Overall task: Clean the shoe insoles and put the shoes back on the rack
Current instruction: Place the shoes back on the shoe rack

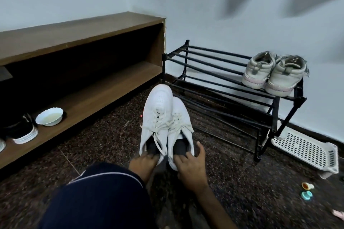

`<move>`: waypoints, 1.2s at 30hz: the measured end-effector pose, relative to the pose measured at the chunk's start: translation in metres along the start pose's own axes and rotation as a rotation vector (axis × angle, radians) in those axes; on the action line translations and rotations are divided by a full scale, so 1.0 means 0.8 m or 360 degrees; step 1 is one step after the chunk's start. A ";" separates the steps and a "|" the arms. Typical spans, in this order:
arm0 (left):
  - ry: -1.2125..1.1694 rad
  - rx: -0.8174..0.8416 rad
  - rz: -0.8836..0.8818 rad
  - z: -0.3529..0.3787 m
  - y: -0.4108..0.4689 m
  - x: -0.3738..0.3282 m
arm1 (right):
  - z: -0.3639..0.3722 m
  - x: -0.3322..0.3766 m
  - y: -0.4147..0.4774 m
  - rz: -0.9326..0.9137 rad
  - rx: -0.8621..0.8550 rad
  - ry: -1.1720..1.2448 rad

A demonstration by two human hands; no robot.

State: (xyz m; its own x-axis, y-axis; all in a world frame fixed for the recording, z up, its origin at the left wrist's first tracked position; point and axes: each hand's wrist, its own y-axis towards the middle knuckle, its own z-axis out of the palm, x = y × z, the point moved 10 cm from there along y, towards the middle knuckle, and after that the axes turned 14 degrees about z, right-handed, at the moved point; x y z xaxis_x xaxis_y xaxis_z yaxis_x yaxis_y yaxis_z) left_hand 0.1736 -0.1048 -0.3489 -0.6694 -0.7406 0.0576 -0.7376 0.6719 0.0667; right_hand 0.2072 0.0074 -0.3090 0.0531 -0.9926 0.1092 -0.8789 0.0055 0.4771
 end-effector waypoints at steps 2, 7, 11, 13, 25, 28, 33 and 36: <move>0.0284 -0.0213 0.0053 -0.059 0.015 0.010 | -0.039 0.000 0.026 0.0001 -0.0201 -0.0011; 0.0350 -0.0554 0.0222 -0.167 0.030 0.000 | -0.118 0.001 0.069 0.0026 -0.0560 -0.0034; 0.0442 -0.0583 0.0263 -0.230 0.053 0.008 | -0.168 -0.003 0.106 0.0013 -0.0737 -0.0066; 0.0354 -0.0583 0.0192 -0.266 0.070 0.024 | -0.192 -0.011 0.139 0.0030 -0.0770 -0.0097; -0.0228 -0.0461 -0.0036 -0.364 0.331 0.161 | -0.181 -0.085 0.398 0.0129 -0.0201 -0.0426; -0.0312 -0.0483 -0.0129 -0.338 0.374 0.176 | -0.153 -0.101 0.426 0.0170 -0.0122 -0.0480; -0.0244 -0.0365 -0.0218 -0.282 0.413 0.190 | -0.116 -0.113 0.446 0.0239 -0.0142 -0.0467; -0.0267 -0.0335 -0.0228 -0.268 0.423 0.203 | -0.103 -0.119 0.452 0.0263 -0.0181 -0.0460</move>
State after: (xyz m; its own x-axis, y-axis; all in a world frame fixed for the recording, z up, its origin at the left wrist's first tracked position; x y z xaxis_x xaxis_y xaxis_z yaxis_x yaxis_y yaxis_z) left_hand -0.1662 0.0018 -0.1033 -0.5778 -0.8055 -0.1316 -0.8030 0.5322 0.2683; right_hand -0.0770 0.1140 -0.0751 -0.2363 -0.9703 -0.0508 -0.8050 0.1663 0.5694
